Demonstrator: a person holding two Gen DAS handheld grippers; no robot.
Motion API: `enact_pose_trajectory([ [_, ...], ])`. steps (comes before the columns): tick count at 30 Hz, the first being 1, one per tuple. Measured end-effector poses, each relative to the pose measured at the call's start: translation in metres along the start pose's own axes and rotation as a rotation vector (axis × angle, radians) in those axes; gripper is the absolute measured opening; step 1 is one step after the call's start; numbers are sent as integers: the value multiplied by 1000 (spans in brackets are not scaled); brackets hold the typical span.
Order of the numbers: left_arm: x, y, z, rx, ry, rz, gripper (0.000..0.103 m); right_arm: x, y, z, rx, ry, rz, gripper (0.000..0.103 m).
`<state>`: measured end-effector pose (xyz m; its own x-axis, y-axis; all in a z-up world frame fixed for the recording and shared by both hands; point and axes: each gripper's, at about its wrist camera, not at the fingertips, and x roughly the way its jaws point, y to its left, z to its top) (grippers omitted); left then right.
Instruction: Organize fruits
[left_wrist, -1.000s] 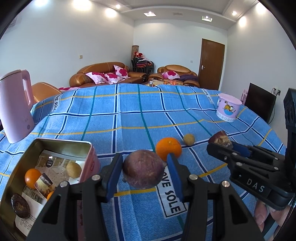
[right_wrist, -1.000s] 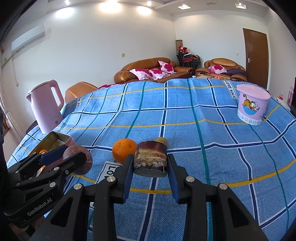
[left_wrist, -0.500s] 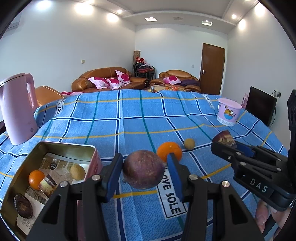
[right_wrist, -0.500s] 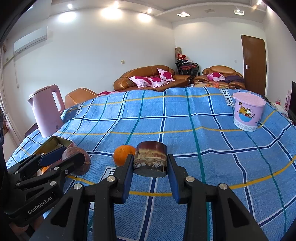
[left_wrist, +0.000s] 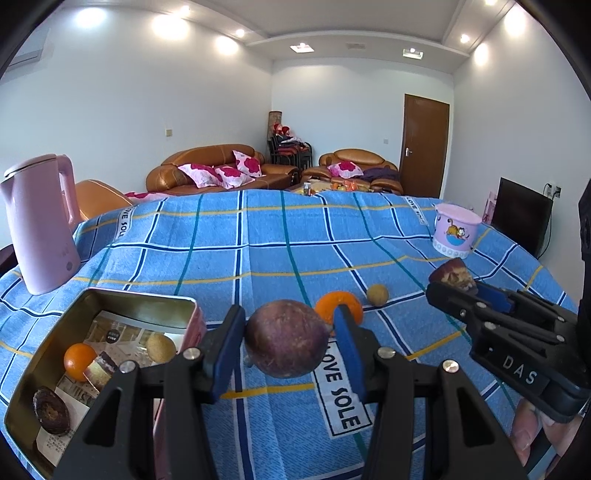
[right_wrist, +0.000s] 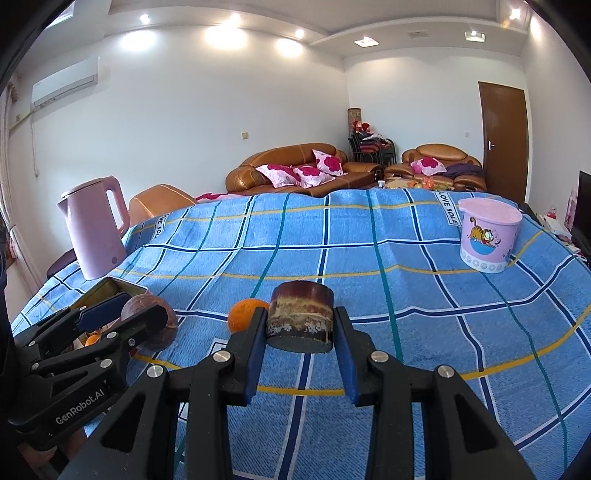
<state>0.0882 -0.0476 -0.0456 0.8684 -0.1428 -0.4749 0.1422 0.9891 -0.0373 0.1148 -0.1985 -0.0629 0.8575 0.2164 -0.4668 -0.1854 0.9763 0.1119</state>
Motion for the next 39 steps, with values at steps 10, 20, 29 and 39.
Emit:
enact_pose_trajectory([
  [10, -6, -1, -1, 7, -29, 10, 51, -7, 1, 0, -7, -37, -8, 37],
  [20, -11, -2, -1, 9, -55, 19, 51, -13, 4, -1, -20, -72, -16, 37],
  [29, -16, -2, -2, 9, -84, 32, 51, -17, 5, -2, -27, -94, -22, 37],
  [39, -23, 0, -2, 2, -120, 43, 51, -19, 8, -2, -33, -105, -32, 37],
])
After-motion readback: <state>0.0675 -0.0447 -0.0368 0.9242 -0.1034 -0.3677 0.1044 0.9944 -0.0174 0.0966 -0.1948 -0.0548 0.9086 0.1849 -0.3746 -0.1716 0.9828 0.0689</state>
